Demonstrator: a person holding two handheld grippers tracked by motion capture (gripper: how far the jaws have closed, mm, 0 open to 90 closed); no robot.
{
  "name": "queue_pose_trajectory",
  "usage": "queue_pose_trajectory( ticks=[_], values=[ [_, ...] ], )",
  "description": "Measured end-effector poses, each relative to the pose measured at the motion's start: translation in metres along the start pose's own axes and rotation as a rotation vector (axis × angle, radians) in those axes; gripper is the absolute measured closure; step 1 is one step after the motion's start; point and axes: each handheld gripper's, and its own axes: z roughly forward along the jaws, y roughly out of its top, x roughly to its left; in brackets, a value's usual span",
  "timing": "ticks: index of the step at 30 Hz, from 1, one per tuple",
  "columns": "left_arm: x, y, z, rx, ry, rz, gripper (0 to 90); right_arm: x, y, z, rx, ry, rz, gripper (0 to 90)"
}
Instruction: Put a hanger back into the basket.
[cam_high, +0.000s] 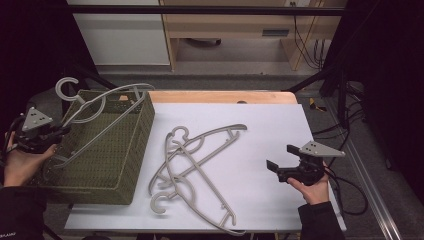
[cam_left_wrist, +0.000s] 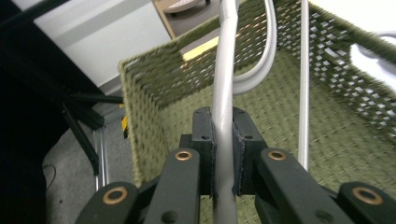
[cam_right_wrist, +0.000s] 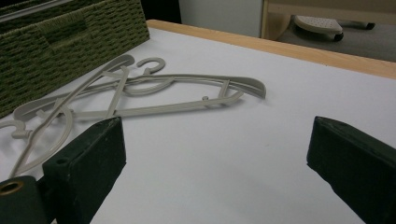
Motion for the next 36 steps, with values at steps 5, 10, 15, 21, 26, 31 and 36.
queue_pose_trajectory(
  ticks=[5, 10, 15, 21, 26, 31, 36],
  values=[
    [0.009, -0.011, 0.004, 0.036, 0.014, -0.020, 81.8, 0.000, 0.000, 0.000, -0.002, -0.002, 0.000, 4.9],
    [0.012, -0.020, 0.008, 0.071, 0.020, -0.028, 81.9, 0.000, -0.001, 0.001, 0.009, 0.000, -0.003, 5.0],
    [0.011, -0.029, 0.017, 0.113, 0.030, -0.040, 82.0, 0.000, -0.001, 0.001, 0.013, 0.002, -0.004, 5.0],
    [0.008, -0.041, 0.023, 0.157, 0.030, -0.039, 82.0, 0.001, -0.001, 0.003, 0.017, 0.002, -0.001, 4.9],
    [0.002, -0.047, 0.033, 0.207, 0.027, -0.040, 81.8, 0.001, -0.001, 0.003, 0.019, 0.002, -0.003, 4.9],
    [-0.002, -0.047, 0.046, 0.313, 0.023, -0.024, 81.6, 0.001, -0.002, 0.003, 0.026, 0.005, -0.006, 4.9],
    [0.001, -0.047, 0.048, 0.333, 0.010, -0.064, 77.3, 0.002, 0.000, 0.002, 0.020, 0.004, -0.012, 4.8]
  ],
)
